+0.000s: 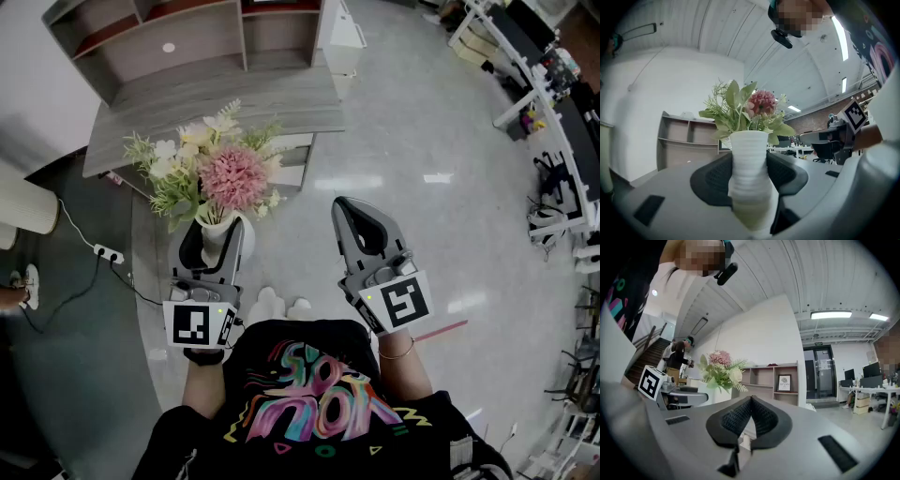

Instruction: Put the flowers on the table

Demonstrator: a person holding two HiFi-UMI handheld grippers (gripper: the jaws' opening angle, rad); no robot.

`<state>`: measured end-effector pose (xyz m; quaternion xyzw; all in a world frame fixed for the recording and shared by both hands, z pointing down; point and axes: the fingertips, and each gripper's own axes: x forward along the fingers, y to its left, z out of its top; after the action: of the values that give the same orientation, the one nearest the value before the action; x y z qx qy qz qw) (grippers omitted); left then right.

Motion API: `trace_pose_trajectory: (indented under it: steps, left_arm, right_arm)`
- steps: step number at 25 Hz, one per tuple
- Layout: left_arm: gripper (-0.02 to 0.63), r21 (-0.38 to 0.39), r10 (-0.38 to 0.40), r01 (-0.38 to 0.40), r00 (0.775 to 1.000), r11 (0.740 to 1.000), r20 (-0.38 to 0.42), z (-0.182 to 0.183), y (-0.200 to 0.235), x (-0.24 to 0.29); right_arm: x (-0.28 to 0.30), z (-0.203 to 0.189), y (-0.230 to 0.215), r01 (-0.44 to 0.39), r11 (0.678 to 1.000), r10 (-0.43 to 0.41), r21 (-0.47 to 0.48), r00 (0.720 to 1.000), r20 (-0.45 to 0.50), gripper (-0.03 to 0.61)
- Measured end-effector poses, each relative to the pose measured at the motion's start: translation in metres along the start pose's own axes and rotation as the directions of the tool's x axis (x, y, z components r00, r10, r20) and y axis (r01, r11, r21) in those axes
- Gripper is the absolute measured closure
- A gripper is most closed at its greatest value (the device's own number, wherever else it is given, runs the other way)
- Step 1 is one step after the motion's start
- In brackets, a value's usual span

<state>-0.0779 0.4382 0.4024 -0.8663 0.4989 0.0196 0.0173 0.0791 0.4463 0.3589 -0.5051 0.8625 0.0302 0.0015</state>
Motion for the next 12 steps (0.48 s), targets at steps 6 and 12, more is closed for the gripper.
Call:
trace_pose_trajectory:
  steps: [6,12]
  left_arm:
    - [0.374,0.006,-0.008,0.008,1.0,1.0,0.009,0.0015,-0.0021,0.0024]
    - [0.374,0.012,0.005,-0.006,1.0,1.0,0.014,-0.0031,0.0029,0.0053]
  right_arm:
    - [0.0001,0.0005,0.0014,0.0,1.0,0.0,-0.011,1.0,0.027,0.565]
    - [0.0029,-0.0075,0.0011,-0.004,1.0,0.004,-0.008,1.0,0.026,0.565]
